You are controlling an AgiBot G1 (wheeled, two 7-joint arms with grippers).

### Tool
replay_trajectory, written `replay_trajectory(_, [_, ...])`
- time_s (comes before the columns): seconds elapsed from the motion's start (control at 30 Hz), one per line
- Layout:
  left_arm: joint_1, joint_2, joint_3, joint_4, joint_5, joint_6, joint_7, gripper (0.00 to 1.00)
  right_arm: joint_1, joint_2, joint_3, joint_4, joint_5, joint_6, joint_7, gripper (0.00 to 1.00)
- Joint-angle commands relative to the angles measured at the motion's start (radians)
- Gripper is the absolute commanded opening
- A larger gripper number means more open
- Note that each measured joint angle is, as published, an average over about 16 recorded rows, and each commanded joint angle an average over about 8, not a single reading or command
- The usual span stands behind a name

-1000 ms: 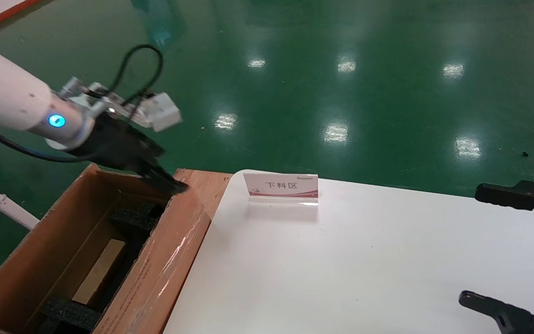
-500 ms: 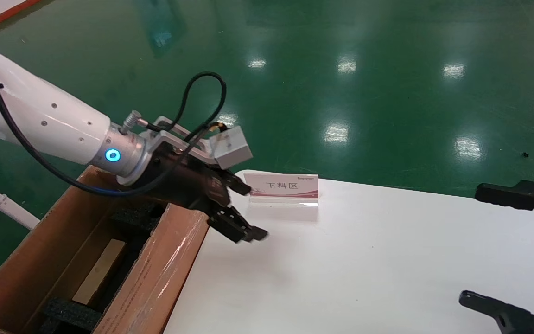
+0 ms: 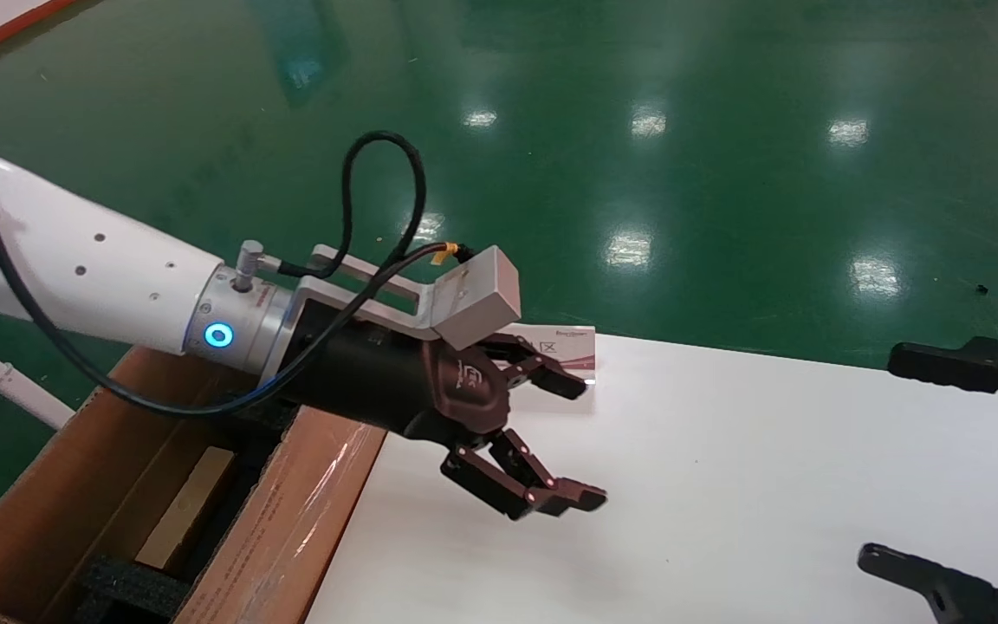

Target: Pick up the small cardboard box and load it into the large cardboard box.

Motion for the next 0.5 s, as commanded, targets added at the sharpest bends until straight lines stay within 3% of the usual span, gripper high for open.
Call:
replay_trajectory(0.03, [0.050, 0.000, -0.068, -0.001, -0.021, 0.018, 0.032, 1.00, 0.000, 0.000, 0.001, 0.000, 0.000, 0.000, 0.000, 1.00])
replay_trajectory(0.5, [0.399, -0.002, -0.546, -0.011, -0.165, 0.143, 0.260, 1.00, -0.001, -0.002, 0.005, 0.002, -0.003, -0.002, 0.003, 1.00])
